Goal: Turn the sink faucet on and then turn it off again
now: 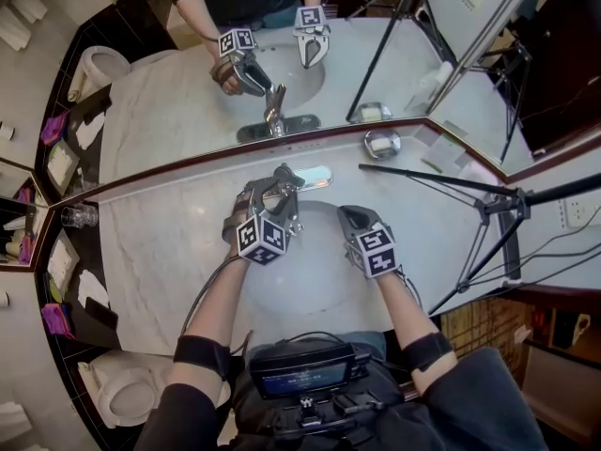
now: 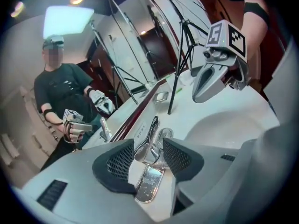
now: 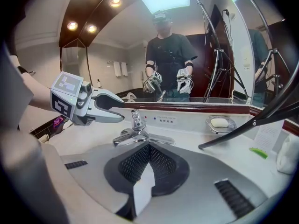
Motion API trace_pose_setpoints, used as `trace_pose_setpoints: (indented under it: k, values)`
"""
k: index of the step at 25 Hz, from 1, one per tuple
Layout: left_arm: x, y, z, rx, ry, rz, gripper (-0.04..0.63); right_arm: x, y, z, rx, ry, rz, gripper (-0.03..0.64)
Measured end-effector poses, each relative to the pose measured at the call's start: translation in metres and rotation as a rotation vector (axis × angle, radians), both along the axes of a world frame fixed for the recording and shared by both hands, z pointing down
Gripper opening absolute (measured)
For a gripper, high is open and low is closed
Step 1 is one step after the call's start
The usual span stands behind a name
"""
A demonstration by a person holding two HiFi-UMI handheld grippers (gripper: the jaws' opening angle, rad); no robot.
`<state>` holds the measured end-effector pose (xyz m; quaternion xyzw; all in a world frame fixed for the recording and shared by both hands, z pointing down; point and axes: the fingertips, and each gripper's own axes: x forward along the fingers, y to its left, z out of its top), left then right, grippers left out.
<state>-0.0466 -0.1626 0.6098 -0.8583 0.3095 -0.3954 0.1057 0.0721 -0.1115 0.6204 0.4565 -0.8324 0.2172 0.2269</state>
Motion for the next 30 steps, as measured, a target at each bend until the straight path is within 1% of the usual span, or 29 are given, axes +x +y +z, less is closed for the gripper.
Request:
trace_pose_setpoints:
  k: [2, 8, 15, 20, 30]
  values:
    - [0.008, -0.005, 0.005, 0.002, -0.029, 0.03, 0.209, 0.002, 0.0, -0.003, -0.004, 0.0, 0.007, 0.02]
    - [0.024, -0.017, 0.015, 0.0, -0.093, 0.09, 0.209, 0.014, -0.002, 0.007, 0.001, 0.002, 0.023, 0.02]
    - [0.037, -0.011, 0.034, -0.024, -0.15, 0.15, 0.207, 0.016, 0.0, 0.012, -0.012, -0.002, 0.027, 0.02]
    - [0.038, -0.01, 0.036, -0.05, -0.124, 0.13, 0.198, 0.018, -0.002, 0.013, -0.013, -0.005, 0.031, 0.02]
    - [0.04, -0.008, 0.038, -0.033, -0.125, 0.128, 0.178, 0.002, -0.001, 0.012, -0.019, -0.014, 0.016, 0.02]
